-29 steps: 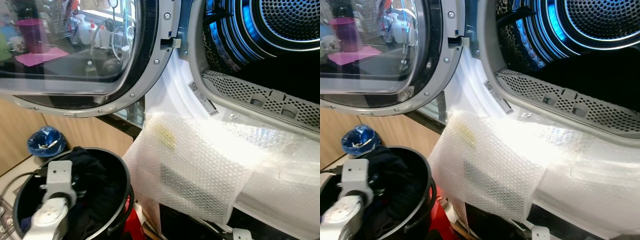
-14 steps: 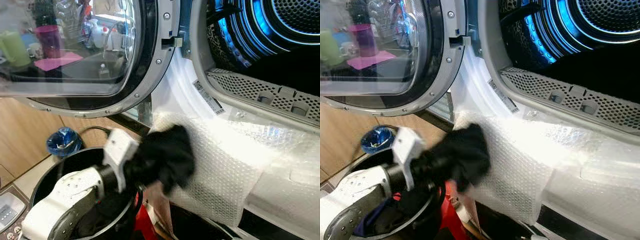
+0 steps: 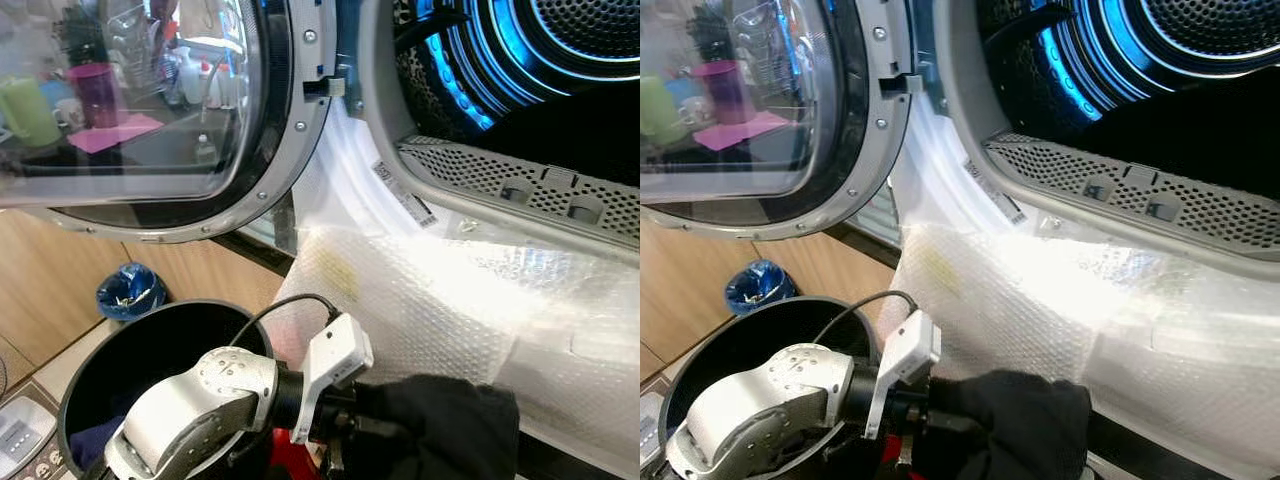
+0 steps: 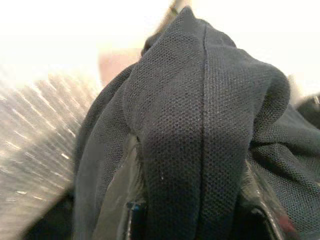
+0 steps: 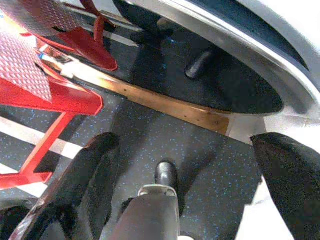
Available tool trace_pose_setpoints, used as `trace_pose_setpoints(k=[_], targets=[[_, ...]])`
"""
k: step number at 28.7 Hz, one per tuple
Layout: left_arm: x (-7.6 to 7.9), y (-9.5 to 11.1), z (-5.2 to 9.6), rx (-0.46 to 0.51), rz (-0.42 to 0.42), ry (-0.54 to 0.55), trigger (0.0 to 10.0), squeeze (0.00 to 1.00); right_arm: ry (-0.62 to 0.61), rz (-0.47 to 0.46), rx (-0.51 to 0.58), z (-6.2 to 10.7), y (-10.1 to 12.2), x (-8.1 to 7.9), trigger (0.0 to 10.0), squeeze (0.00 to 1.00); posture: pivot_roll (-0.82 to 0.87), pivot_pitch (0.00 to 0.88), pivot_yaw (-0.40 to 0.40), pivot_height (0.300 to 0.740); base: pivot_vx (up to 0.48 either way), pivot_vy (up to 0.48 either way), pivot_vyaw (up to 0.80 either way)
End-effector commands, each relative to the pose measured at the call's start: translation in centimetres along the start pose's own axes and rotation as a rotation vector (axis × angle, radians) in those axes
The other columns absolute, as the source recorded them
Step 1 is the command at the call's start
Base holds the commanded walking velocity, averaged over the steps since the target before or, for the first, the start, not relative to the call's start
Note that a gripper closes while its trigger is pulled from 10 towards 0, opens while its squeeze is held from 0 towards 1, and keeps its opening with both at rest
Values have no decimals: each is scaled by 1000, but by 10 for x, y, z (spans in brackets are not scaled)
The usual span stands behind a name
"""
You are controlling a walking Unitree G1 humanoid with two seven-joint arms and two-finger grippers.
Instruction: Clothes washing
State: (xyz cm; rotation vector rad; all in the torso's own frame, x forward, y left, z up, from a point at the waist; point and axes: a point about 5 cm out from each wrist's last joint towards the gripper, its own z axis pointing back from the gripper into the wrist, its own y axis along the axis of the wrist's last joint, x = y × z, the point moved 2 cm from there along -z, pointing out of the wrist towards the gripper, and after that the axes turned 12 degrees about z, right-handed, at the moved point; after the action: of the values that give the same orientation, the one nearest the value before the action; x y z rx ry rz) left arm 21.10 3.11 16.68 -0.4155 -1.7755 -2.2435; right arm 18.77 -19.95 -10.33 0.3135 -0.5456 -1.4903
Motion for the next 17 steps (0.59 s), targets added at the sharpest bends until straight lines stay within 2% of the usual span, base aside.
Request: trace_pose_setpoints(k=[1, 5, 9, 11, 12, 14, 16, 17], targets=[[0, -3, 5, -3, -10, 13, 0, 0, 3, 22, -15, 1, -8, 0, 10000, 0, 19, 0, 69, 740, 0, 0, 0], [-9, -13, 25, -4, 30, 115, 0, 0, 24, 59, 1, 2, -8, 9, 10000, 0, 31, 0, 55, 740, 0, 0, 0], [-17, -18, 50, 5, 44, 229, 0, 0, 100, 254, 51, 2, -1, 19, 10000, 0, 28, 0, 47, 740, 0, 0, 0], [-18, -19, 57, 13, 55, 251, 0, 0, 129, 335, 50, 3, -1, 24, 10000, 0, 25, 0, 46, 740, 0, 0, 0], [-18, -19, 57, 13, 55, 251, 0, 0, 129, 335, 50, 3, -1, 24, 10000, 0, 25, 0, 46, 740, 0, 0, 0], [-24, -25, 66, -7, 66, 303, 0, 0, 248, 452, 58, 7, -4, 27, 10000, 0, 8, 0, 38, 740, 0, 0, 0], [-29, -30, 75, -13, 79, 343, 0, 0, 347, 616, 45, 11, -10, 34, 10000, 0, 2, 0, 37, 740, 0, 0, 0], [-29, -31, 77, -10, 84, 350, 0, 0, 369, 659, 38, 13, -12, 36, 10000, 0, 2, 0, 37, 740, 0, 0, 0]])
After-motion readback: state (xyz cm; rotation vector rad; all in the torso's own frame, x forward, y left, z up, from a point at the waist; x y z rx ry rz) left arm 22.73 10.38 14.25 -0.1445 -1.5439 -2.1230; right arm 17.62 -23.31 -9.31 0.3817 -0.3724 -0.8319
